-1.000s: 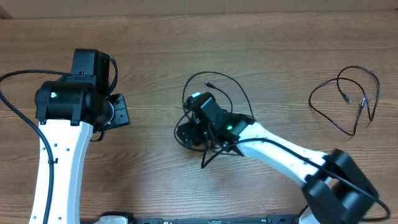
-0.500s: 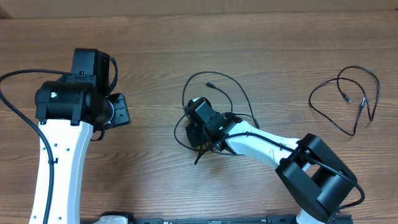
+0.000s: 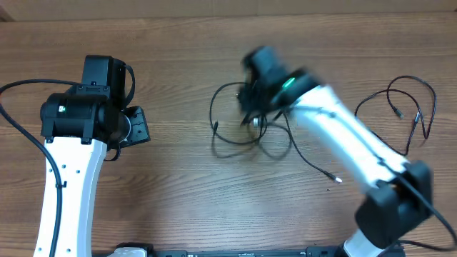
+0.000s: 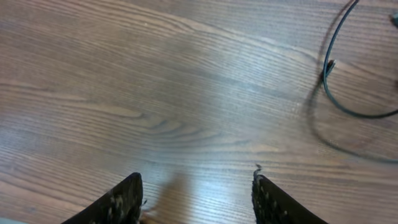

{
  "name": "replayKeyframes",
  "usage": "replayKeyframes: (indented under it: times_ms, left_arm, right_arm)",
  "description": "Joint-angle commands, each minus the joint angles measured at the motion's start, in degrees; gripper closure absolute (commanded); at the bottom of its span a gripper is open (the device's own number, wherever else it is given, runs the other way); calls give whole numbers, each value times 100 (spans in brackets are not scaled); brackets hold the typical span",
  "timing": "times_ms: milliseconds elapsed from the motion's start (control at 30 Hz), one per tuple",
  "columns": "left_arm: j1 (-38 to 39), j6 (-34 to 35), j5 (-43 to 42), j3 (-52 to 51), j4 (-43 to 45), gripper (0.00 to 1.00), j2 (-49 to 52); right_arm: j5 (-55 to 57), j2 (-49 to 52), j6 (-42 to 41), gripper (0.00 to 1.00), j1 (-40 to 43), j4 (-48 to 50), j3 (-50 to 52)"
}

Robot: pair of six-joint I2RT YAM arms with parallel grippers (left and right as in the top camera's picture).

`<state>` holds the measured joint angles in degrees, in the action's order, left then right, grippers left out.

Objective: Untangle cables
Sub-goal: 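Grasp another cable with the right gripper and pull it to the upper right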

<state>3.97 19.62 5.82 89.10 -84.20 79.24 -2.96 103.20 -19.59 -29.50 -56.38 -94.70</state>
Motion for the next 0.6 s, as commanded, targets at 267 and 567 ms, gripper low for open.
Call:
replayKeyframes:
  times_ms: [267, 567]
  left_arm:
    - [-20, 120, 11, -13, 70, 41, -55]
    - [-20, 120, -118, -13, 116, 39, -55]
  right_arm:
    - [79, -452, 507, 96, 2430, -1296, -3381]
    - [304, -369, 509, 95, 4026, -1478, -3383]
